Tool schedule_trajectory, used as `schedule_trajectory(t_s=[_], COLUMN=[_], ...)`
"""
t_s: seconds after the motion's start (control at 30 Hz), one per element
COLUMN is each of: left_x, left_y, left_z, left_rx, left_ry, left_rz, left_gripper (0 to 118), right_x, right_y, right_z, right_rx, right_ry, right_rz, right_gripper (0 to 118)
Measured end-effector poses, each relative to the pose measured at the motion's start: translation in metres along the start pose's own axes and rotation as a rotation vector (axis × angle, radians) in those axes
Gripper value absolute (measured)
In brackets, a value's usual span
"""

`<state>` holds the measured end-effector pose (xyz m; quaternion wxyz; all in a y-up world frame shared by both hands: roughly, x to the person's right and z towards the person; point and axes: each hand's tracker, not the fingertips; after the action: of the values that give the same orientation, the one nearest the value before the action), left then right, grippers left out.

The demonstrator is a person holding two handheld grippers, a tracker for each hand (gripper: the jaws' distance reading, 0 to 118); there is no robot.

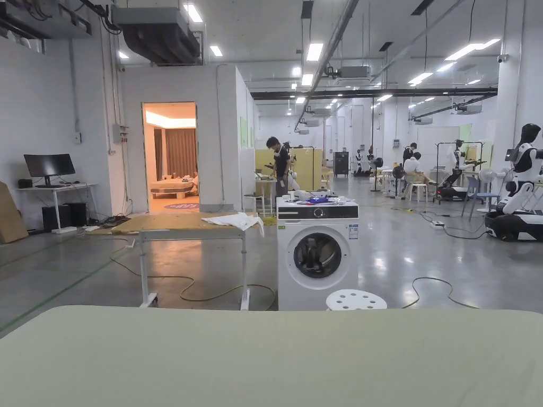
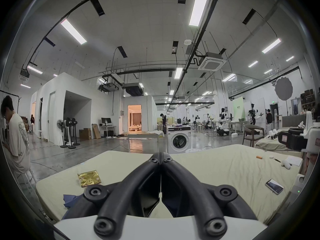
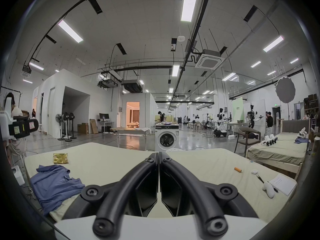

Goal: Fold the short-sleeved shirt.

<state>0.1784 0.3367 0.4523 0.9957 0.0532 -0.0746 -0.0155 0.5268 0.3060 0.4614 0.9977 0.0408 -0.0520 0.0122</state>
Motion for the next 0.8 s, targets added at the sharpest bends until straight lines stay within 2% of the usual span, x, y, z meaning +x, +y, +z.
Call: schedule_trajectory(t_s=[0.1, 0.23, 0.33, 0.4, 0.47, 0.5, 0.57, 0.6, 0.63, 0.67, 0.7, 0.77, 0.8], left_x=[0.006, -0.009, -0.002, 0.005, 0.018, 0.024, 0.026, 0.028, 0.032, 0.033, 0.034, 0.032, 0.032], left_y=[-0.003, 0.011, 0.015, 0.013, 0.001, -0.008, -0.026, -0.036, -0.048, -0.061, -0.076, -0.101, -0.108], left_z=[-0.002, 0.001, 0.002, 0.003, 0.002, -0.001, 0.001, 0.001, 0.001, 0.004, 0.006, 0.013, 0.016], left_rx=[-0.008, 0.005, 0.024, 0.027, 0.014, 0.0, -0.023, -0.055, -0.086, -0.105, -0.119, -0.144, -0.159], left_ry=[0.01, -0.037, -0.008, -0.028, 0.004, 0.053, -0.007, -0.035, -0.058, -0.083, -0.102, -0.18, -0.215], left_rz=[-0.073, 0.07, -0.069, -0.233, -0.468, -0.562, -0.742, -0.836, -0.951, -1.057, -1.157, -1.303, -1.339], left_gripper=[0, 0, 0, 0, 0, 0, 0, 0, 0, 0, 0, 0, 0], right_x=[0.001, 0.0, 0.001, 0.001, -0.001, -0.005, -0.013, -0.019, -0.026, -0.045, -0.032, -0.029, -0.036], right_y=[0.001, 0.004, 0.009, 0.015, 0.021, 0.022, 0.015, 0.007, -0.006, 0.013, -0.03, -0.052, -0.059], right_z=[0.0, 0.0, 0.001, 0.0, -0.001, -0.001, -0.003, -0.005, -0.006, 0.011, -0.004, 0.006, 0.003], right_rx=[0.002, 0.004, 0.013, 0.017, 0.019, 0.016, 0.014, 0.013, 0.004, 0.01, 0.039, 0.055, 0.029], right_ry=[-0.001, -0.037, -0.037, -0.015, 0.007, 0.014, 0.018, 0.016, 0.002, 0.0, 0.012, 0.115, 0.136], right_rz=[-0.009, 0.069, 0.133, 0.222, 0.355, 0.452, 0.689, 0.839, 1.024, 1.168, 1.305, 1.458, 1.464], right_gripper=[0, 0, 0, 0, 0, 0, 0, 0, 0, 0, 0, 0, 0])
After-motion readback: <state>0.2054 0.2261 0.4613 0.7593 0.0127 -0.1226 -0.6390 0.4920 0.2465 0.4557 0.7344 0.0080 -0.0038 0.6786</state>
